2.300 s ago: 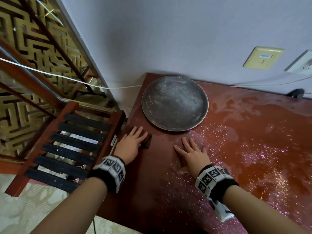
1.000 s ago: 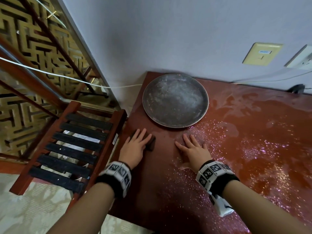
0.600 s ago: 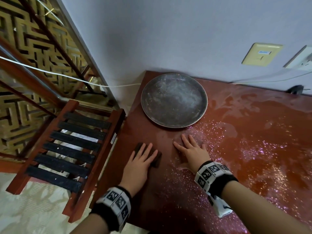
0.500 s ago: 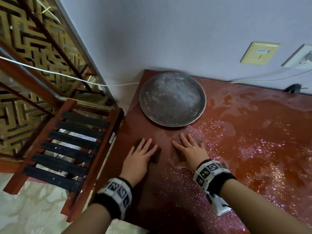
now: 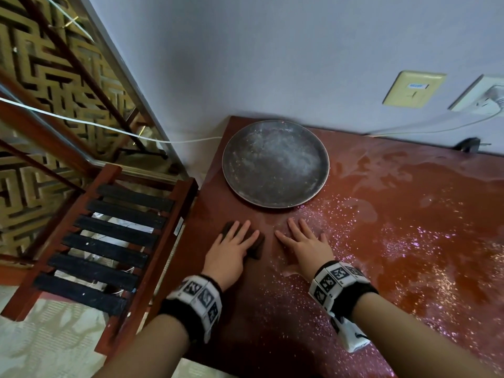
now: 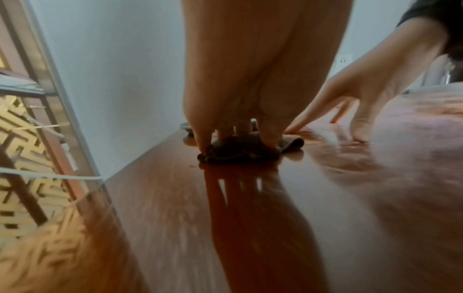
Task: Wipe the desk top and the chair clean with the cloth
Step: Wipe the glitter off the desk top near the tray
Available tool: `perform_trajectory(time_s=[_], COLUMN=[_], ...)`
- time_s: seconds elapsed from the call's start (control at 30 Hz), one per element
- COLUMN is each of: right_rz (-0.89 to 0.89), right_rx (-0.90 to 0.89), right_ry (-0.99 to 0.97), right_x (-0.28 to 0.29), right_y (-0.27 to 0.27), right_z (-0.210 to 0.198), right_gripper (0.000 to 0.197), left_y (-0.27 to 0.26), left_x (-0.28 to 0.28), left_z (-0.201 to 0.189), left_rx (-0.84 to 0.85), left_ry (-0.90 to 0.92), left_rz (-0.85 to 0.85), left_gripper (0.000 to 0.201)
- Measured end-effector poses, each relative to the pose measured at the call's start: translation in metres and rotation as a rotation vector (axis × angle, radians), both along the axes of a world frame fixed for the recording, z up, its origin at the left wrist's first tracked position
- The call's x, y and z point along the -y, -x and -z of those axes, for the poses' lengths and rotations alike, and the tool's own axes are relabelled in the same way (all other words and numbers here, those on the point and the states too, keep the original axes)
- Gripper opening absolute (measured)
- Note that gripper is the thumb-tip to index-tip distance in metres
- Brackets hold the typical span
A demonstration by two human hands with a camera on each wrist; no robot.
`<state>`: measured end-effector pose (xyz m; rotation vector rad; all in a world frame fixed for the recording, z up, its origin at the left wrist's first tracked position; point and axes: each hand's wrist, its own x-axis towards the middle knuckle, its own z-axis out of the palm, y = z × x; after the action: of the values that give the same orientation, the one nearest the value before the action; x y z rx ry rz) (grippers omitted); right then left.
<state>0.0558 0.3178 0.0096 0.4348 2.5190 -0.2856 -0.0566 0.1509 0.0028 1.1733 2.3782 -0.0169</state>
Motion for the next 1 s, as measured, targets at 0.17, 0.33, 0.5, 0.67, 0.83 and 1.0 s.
perform_trajectory(time_s=[0.17,0.33,0.5,0.67,0.83,1.0], right_rz=[0.004,0.007,0.001,0.043,0.147,0.143], right_rx=[-0.002,0.000,0.001,0.001,0.026,0.036], right_ry=[-0.002,0.003,0.007,0.023,0.013,0.017], right_x=[0.000,0.001,0.000,-0.018,-0.039,-0.037], right_y=[0.000,-0.001,-0.001,0.000,-0.017,-0.015], right_z=[0.001,0.002,0.002,-0.008,-0.009,-0.010], right_gripper=[0.098,0.097,0.096,0.099,0.101,0.100], left_y=[0.027,-0.007,-0.027,-0.004,-0.028,-0.021], left_x=[-0.042,-0.015,0.000,-0.050,-0.014,-0.011], left_z=[0.003,0.000,0.002,0.003,-0.006,-0.010], left_rx=[-0.006,-0.015,-0.062,-0.048,0.020,0.013], left_ry=[0.016,-0.028,-0.043,-0.057,-0.143,-0.164], left_rz=[-0.035,0.004,0.040,0.027,0.053,0.100], left_gripper=[0.056,0.057,0.057,0.058,0.063,0.063])
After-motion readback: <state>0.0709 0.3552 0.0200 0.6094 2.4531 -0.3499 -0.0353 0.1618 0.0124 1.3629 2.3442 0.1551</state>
